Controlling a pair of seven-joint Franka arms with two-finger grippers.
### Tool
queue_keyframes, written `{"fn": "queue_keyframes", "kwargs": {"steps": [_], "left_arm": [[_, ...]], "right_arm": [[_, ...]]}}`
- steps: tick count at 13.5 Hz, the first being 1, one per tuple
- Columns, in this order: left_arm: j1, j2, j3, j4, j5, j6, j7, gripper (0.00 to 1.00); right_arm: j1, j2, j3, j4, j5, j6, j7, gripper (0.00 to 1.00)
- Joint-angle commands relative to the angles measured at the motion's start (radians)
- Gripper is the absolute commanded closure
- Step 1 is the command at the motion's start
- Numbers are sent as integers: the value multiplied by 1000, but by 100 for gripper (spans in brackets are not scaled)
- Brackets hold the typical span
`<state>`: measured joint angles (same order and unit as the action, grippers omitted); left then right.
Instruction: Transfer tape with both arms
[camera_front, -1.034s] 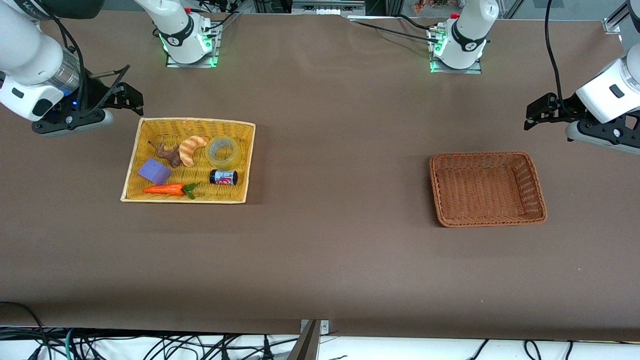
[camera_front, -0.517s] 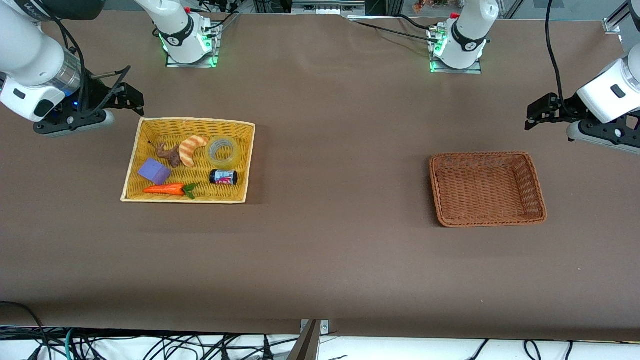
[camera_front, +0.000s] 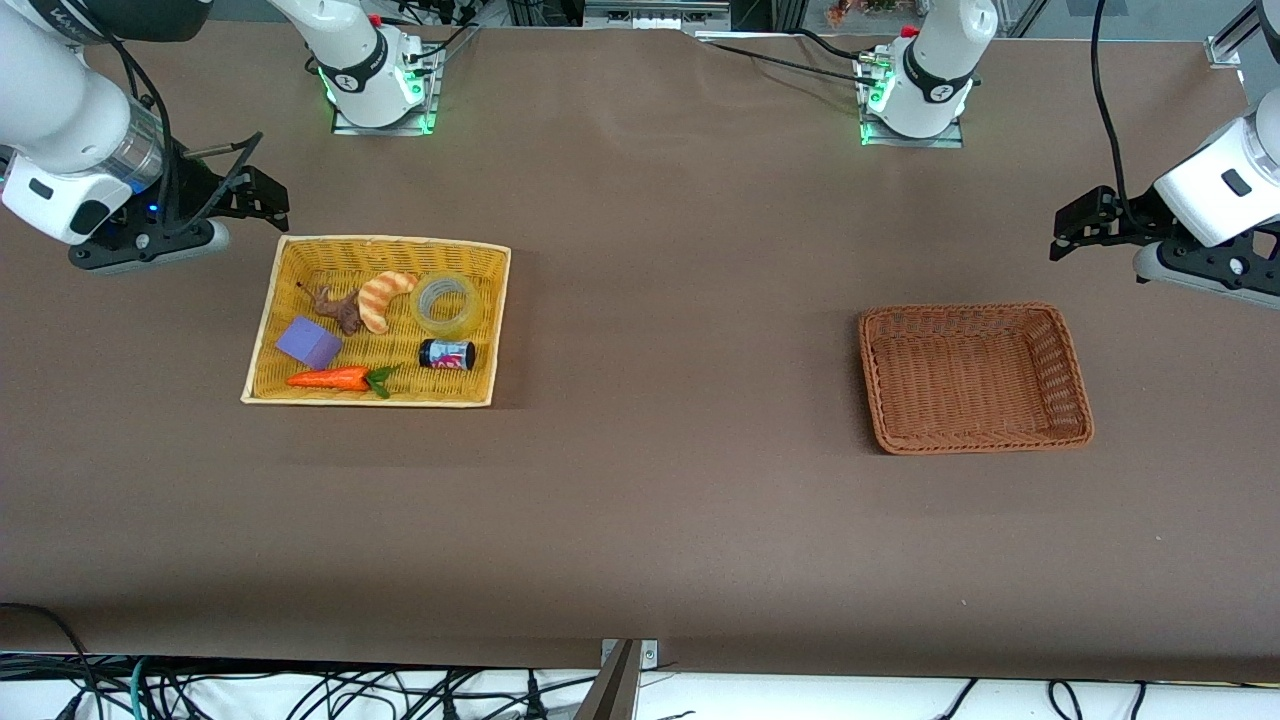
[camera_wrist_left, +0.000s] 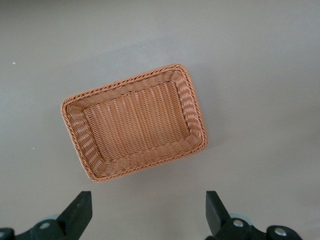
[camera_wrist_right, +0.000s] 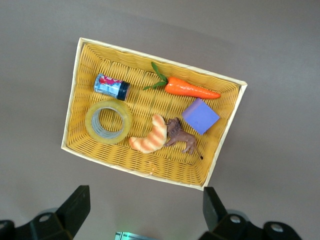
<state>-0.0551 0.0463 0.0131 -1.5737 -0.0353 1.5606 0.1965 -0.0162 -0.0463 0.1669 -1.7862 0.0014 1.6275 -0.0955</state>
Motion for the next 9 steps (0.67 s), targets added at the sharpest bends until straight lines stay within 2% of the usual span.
{"fn": "queue_keyframes", "kwargs": {"steps": [1,5,7,9], "left_arm": [[-3,9,1,23,32,-7,-14,0],[-3,9,1,23,32,-7,-12,0],[-3,9,1,23,32,-7,-12,0],[-2,9,1,23,32,-7,-12,0]], "right_arm": [[-7,-7,11,-48,3,27,-4,0],[-5,-4,69,-278,5,291,75,0],[-5,-4,97,-359,5,392,121,0],[-5,5,103,-459,5,522,134,0]]}}
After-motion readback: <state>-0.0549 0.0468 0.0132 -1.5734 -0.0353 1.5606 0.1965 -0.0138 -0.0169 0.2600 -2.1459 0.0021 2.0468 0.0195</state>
